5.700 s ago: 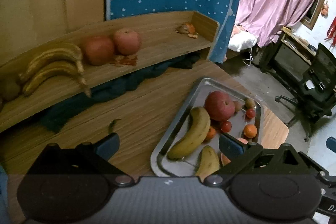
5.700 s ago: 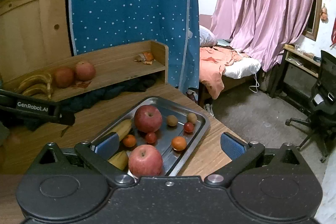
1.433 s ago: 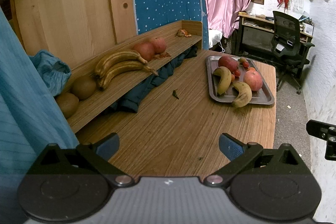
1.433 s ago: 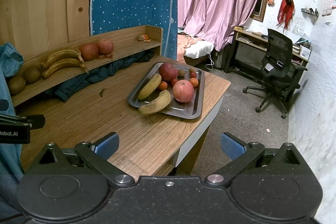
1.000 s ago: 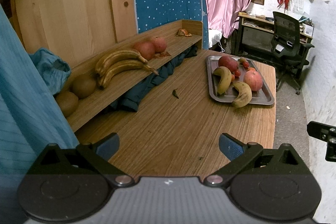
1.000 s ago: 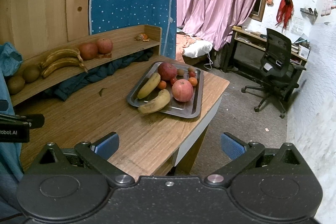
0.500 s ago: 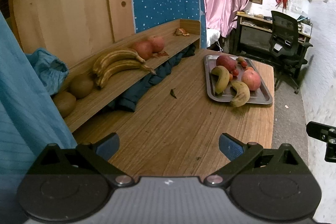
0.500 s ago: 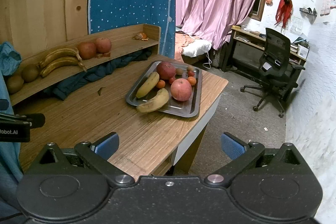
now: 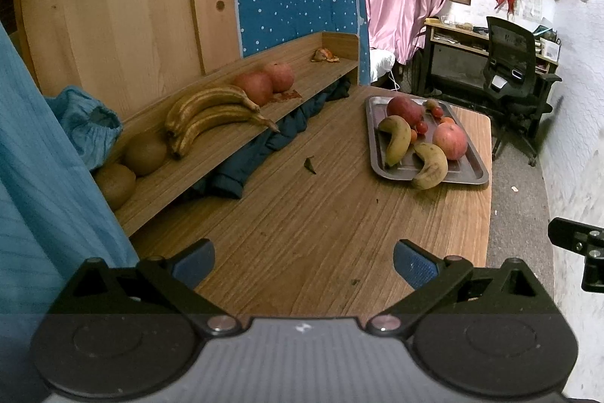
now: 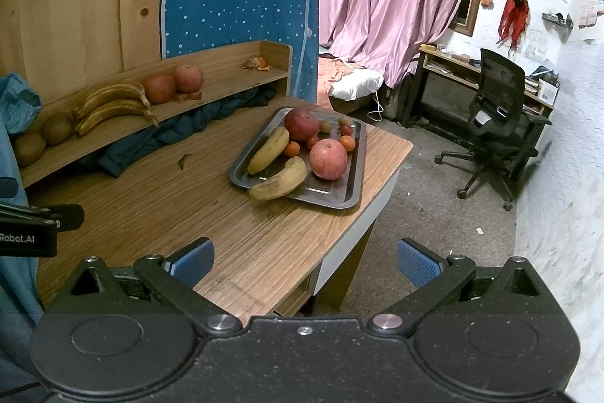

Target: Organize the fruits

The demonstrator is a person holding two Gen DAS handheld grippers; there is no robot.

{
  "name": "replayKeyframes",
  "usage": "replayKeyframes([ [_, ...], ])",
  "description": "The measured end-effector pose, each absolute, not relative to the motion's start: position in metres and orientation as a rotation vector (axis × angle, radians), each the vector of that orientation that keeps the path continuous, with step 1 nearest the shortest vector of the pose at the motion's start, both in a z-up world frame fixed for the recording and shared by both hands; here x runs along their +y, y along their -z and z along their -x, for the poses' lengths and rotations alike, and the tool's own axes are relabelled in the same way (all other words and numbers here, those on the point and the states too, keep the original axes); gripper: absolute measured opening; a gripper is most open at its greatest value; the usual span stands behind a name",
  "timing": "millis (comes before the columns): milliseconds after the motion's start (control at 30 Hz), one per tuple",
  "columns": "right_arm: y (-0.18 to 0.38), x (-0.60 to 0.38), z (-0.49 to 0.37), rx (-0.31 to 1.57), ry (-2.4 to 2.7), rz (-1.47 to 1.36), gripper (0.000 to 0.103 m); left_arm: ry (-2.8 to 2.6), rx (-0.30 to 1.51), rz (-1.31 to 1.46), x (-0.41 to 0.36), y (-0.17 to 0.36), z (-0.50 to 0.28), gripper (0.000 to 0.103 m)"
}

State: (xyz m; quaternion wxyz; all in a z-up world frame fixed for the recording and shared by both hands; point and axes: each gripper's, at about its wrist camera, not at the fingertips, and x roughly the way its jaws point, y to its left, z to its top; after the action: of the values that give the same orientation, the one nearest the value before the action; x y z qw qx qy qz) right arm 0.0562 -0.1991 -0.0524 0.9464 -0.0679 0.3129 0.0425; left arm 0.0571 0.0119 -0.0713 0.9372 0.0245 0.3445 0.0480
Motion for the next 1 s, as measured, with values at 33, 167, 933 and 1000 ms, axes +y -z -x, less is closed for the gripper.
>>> replayKeyframes([
  [33, 0.0525, -0.1992, -0.0561, 0.638, -0.087, 0.138, 0.102, -0.098, 0.703, -0.050, 0.0122, 0.0712, -0.0573, 0.103],
  [167, 0.0524, -0.1994, -0.0563, 0.638, -0.087, 0.138, 0.102, -0.098, 0.703, -0.050, 0.0120, 0.0712, -0.0572, 0.103],
  [933, 0.0562, -0.2053, -0.0576, 0.648, -0.079, 0.134, 0.102, -0.067, 0.709, -0.058, 0.0061, 0.0731, -0.0613, 0.103],
  [1000, 0.0561, -0.2051, -0.0578, 0.648, -0.080, 0.134, 0.102, -0.069, 0.711, -0.058, 0.0064, 0.0734, -0.0617, 0.103],
])
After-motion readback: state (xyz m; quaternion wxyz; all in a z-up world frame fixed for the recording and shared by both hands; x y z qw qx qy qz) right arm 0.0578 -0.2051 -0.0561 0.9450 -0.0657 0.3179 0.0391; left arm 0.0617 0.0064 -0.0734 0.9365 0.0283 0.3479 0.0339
